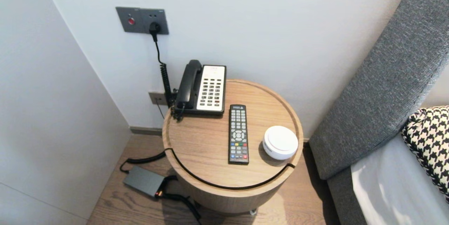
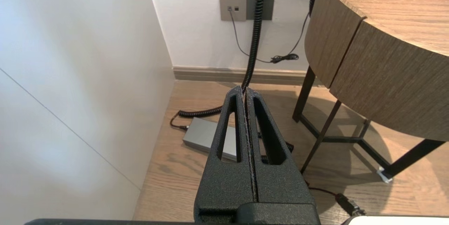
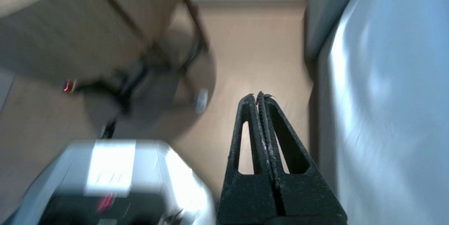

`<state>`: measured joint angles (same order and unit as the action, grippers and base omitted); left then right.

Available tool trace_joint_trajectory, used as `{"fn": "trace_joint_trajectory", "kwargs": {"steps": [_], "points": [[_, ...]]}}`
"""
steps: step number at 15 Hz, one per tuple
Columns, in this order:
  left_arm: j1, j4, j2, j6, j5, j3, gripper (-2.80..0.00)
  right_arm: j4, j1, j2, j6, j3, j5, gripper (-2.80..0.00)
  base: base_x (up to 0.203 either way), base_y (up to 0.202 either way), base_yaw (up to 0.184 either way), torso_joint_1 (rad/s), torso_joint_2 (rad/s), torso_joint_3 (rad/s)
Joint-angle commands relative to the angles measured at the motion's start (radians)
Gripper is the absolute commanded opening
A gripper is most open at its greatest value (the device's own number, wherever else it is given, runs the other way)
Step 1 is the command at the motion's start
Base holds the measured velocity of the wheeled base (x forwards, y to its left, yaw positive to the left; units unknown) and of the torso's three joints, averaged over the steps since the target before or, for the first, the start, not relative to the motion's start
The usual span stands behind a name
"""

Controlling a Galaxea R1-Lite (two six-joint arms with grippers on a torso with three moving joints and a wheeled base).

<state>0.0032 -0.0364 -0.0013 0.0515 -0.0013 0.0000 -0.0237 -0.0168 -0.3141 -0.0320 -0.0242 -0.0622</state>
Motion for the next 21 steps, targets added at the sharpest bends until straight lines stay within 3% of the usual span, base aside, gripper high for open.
{"fn": "trace_joint_trajectory", "kwargs": {"steps": [1,8,10,21], "points": [[0.0,0.0,0.0,0.001,0.0,0.012,-2.8,-0.021,0.001,0.142,0.068,0.046,0.062,-2.8,0.0,0.0,0.0,0.0,0.0,0.0],[0.0,0.0,0.0,0.001,0.0,0.012,-2.8,-0.03,0.007,0.303,0.068,0.049,0.069,-2.8,0.0,0.0,0.0,0.0,0.0,0.0],[0.0,0.0,0.0,0.001,0.0,0.012,-2.8,-0.033,0.008,0.303,0.012,0.049,0.071,-2.8,0.0,0.0,0.0,0.0,0.0,0.0],[0.0,0.0,0.0,0.001,0.0,0.012,-2.8,-0.03,0.008,0.306,0.006,0.05,0.075,-2.8,0.0,0.0,0.0,0.0,0.0,0.0]]}}
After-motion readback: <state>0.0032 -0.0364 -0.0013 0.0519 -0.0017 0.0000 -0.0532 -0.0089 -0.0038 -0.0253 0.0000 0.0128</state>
